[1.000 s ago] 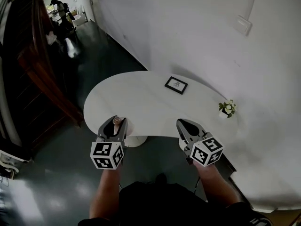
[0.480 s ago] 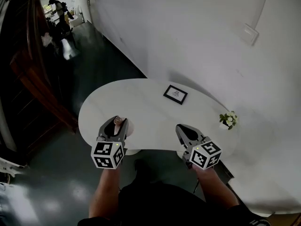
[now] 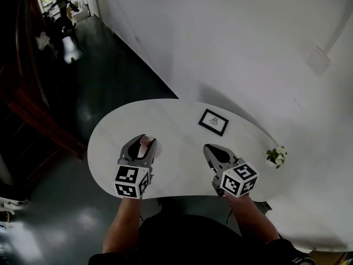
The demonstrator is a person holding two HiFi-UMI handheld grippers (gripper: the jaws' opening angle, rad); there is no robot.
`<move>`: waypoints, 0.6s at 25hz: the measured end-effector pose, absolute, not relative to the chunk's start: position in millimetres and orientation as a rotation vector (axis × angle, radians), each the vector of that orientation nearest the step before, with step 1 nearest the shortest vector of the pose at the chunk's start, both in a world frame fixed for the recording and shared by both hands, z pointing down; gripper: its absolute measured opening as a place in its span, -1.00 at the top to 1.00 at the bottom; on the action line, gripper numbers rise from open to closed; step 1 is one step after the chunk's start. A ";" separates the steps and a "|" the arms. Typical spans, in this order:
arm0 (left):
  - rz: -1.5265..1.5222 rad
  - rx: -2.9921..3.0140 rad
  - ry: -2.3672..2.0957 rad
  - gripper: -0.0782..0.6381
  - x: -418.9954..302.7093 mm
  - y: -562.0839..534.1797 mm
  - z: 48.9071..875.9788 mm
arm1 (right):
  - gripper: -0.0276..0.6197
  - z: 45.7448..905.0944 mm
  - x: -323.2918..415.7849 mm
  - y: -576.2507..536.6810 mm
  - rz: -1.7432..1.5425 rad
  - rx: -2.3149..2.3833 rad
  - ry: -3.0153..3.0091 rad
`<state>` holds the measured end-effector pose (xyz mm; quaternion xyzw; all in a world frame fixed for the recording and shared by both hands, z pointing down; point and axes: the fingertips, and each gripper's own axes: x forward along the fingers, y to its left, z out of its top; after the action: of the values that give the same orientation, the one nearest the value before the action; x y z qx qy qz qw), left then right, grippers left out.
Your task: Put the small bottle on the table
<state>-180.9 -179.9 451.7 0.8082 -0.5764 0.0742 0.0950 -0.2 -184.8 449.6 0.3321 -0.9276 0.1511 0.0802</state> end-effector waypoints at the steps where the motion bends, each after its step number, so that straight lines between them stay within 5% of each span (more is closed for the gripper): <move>1: 0.221 2.399 -1.697 0.36 -184.6 -187.8 454.3 | 0.94 451.4 -6.2 -191.8 0.454 0.993 -2.767; 15: 0.264 2.488 -1.583 0.36 -195.9 -247.8 450.7 | 0.94 460.3 -35.2 -250.7 0.513 1.033 -2.744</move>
<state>-195.9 -247.8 450.7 0.8368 -0.5326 0.0887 0.0905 -35.2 -250.7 460.3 0.3458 -0.9188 0.1718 0.0822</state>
